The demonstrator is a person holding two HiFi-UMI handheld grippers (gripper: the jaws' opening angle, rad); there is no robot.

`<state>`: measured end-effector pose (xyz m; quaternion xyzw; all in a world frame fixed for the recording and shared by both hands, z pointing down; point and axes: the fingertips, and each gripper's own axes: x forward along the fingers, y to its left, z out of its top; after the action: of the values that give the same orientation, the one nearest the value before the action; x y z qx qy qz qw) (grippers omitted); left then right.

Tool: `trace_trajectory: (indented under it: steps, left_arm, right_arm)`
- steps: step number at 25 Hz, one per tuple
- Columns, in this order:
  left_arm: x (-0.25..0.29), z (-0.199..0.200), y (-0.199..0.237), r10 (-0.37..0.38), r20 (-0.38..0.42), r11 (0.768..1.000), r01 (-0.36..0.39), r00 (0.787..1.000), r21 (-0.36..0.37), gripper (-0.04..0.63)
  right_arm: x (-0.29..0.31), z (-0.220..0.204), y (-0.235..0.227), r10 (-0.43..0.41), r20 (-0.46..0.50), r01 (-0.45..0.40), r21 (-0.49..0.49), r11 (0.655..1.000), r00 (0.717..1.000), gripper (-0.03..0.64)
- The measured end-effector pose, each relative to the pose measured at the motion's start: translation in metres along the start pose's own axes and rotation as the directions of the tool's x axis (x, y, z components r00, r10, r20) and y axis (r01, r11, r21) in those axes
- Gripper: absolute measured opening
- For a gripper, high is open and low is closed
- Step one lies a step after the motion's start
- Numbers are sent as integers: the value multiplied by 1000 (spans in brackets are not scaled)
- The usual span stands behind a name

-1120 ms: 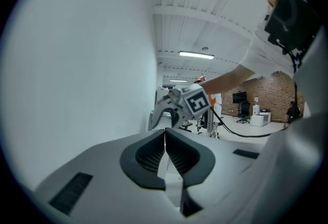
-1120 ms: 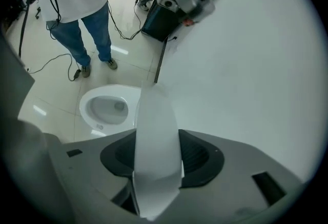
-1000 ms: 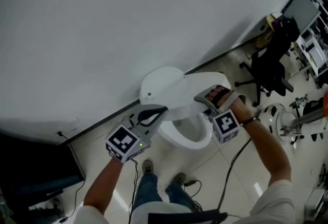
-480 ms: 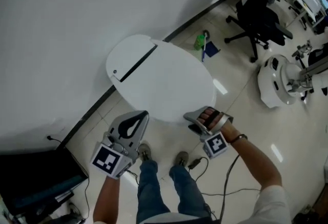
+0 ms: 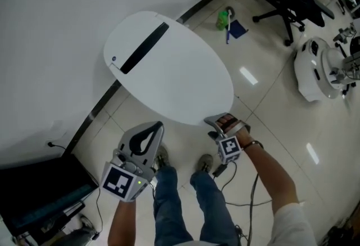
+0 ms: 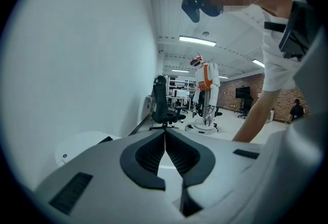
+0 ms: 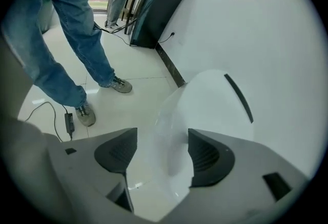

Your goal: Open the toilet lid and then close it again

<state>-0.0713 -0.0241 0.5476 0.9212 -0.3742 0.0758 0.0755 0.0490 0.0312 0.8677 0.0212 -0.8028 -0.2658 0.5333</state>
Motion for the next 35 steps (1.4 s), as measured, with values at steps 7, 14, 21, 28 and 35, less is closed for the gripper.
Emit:
trace_trajectory:
  steps: [7,14,21,28,35]
  left_arm:
    - [-5,-8,4,12,-9,1000,-12,1000,-12,0]
    - [-13,17,14,10,-29,1000,-10,1000,-8,0]
    - [-29,121,4,-42,-38,999,43,998,24,0]
    - [-39,228,-35,-144,32,986,140,989,92,0]
    - [-40,246,-60,-208,48,971,201,977,127,0]
  right_arm:
    - [19,4,3,56,-2,-56,131,990,998,311]
    - [-46,20,-45,-87,11,77,354,932,996,311]
    - [-271,90,-181,-365,185,124,726,677,912,311]
    - [-436,147,-257,-573,342,-20,870,493,745,311]
    - [-452,154,-252,-672,288,-8,922,388,683,310]
